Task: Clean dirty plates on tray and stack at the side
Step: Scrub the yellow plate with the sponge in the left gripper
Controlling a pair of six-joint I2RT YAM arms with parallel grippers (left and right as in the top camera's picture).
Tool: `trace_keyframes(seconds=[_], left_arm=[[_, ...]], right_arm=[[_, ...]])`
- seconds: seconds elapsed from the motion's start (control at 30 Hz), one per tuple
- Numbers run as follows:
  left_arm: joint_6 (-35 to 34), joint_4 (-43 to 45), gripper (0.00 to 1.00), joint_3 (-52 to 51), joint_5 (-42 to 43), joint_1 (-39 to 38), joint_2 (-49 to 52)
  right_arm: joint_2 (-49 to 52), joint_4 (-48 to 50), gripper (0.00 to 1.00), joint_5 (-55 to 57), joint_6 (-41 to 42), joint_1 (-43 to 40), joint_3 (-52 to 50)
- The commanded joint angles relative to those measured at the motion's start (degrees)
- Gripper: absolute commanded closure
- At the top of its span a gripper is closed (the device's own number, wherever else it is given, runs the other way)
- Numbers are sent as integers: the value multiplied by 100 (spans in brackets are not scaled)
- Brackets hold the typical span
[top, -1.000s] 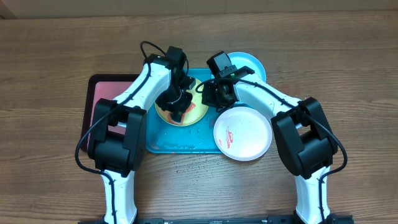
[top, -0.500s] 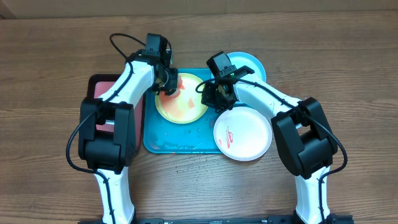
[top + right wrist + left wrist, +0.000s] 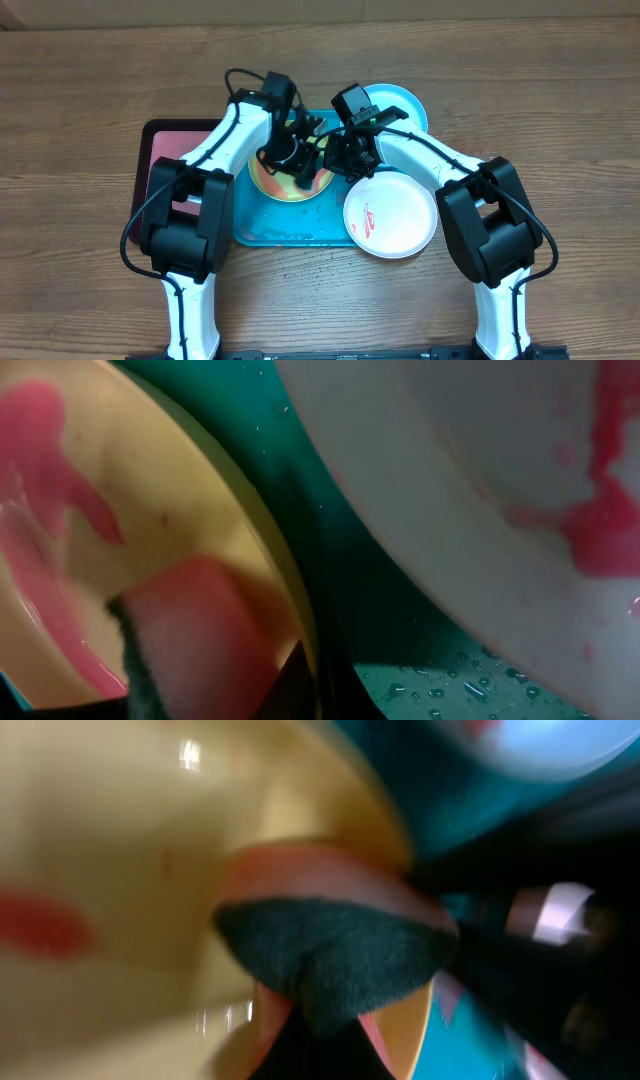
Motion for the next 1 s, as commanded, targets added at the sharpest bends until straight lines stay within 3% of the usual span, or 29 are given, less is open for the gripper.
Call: trace_keyframes(seconds=[0.0, 0.1, 0.3, 0.4, 0.53, 0.8, 0.87, 0.97], left_arm=[[-400, 503, 96, -7, -83, 59, 39], [-850, 892, 96, -7, -949, 140, 39], [-2446, 1150, 96, -7, -3939, 308, 39], [-2684, 839, 96, -7, -4535, 348, 39], [-2459, -22, 96, -7, -3965, 334, 39], [767, -1676, 96, -7, -503, 184, 39], [1097, -1722, 96, -7, -138, 149, 39], [984, -1327, 96, -7, -120, 142, 39]], right_arm=[[76, 4, 96, 44, 48, 22, 20], [76, 0, 96, 44, 48, 22, 20], [76, 0, 96, 46, 48, 22, 20], [76, 9, 96, 66, 48, 22, 20], [76, 33, 96, 66, 48, 22, 20], [76, 55, 96, 63, 48, 22, 20], [76, 52, 96, 63, 48, 22, 20], [76, 50, 96, 63, 48, 22, 20]])
